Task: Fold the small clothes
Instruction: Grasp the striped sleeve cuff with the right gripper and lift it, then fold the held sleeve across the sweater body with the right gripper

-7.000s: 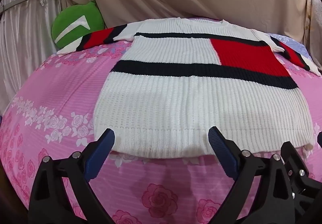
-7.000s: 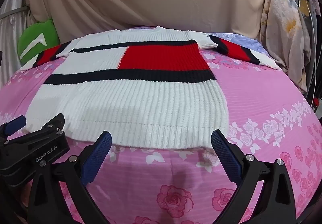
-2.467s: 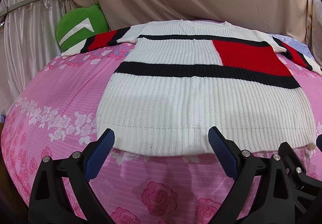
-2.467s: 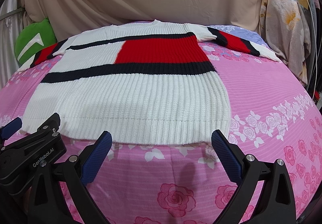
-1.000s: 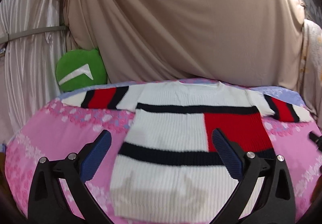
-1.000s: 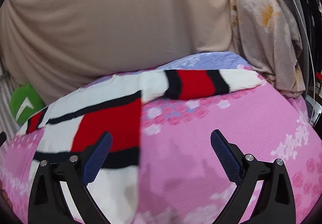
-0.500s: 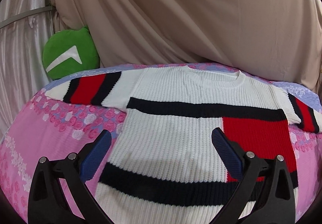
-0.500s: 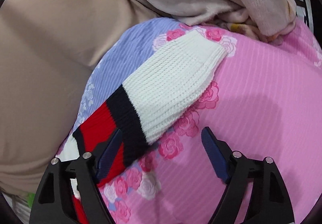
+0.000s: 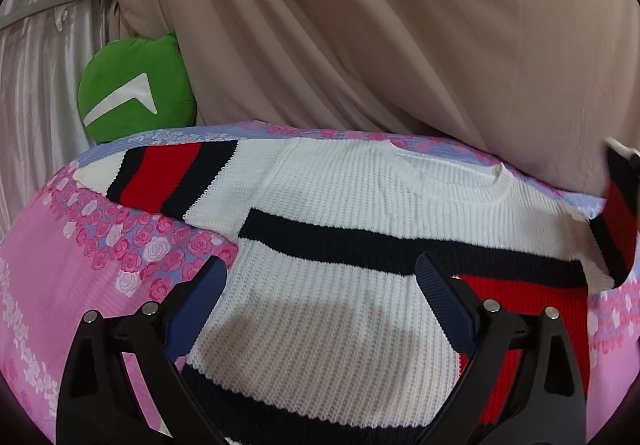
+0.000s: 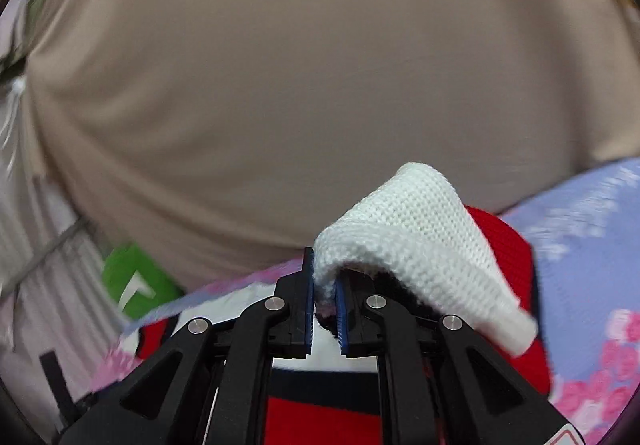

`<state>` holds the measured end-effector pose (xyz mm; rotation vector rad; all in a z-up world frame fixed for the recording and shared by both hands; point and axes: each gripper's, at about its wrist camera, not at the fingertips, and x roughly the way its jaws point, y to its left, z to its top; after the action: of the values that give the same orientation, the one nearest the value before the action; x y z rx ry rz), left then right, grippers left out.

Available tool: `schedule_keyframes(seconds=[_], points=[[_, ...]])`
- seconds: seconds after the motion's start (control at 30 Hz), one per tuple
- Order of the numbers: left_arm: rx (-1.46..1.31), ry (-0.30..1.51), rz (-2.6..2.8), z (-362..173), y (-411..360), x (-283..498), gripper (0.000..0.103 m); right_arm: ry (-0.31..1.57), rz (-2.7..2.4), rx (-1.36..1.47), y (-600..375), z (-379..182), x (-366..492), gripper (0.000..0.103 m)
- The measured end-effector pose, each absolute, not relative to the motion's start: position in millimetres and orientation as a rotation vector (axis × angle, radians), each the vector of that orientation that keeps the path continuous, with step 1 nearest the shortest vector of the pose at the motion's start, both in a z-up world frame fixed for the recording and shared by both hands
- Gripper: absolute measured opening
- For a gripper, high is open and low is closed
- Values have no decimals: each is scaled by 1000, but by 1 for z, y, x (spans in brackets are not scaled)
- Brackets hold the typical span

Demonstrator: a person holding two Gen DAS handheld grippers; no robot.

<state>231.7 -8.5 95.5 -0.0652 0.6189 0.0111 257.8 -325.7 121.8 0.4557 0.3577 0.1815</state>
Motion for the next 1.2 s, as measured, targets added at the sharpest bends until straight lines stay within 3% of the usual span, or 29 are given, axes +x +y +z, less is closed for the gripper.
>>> schedule_keyframes(seconds=[0.1,0.13,0.17,0.23,0.37,0.6,0.83,0.9,0.93,1.1,1.2], points=[[-95,640,6,91,0,243,95,500,408,282,-218,99,302,27],[-110,665,4,86,4,250,95,532,416,227,-197,88,308,39],[-131,696,-10,80,9,257,95,565,404,158,-178,76,314,41],[-173,750,-30,67,18,269,95,576,375,95,-173,65,310,41],[-222,828,-84,45,27,291,95,522,252,200,-240,66,273,61],[-188,873,-60,23,10,323,95,614,-41,394,-345,46,240,63],[-196,836,-29,26,33,310,94,741,-106,356,-338,18,293,63],[-179,826,-30,29,36,306,94,762,-108,330,-331,10,307,45],[-174,818,-30,30,38,305,94,768,-115,305,-330,9,312,13],[-134,786,-8,34,38,309,94,578,-146,479,-378,29,275,9],[-148,839,-37,22,33,323,94,767,-162,479,-396,-10,293,10]])
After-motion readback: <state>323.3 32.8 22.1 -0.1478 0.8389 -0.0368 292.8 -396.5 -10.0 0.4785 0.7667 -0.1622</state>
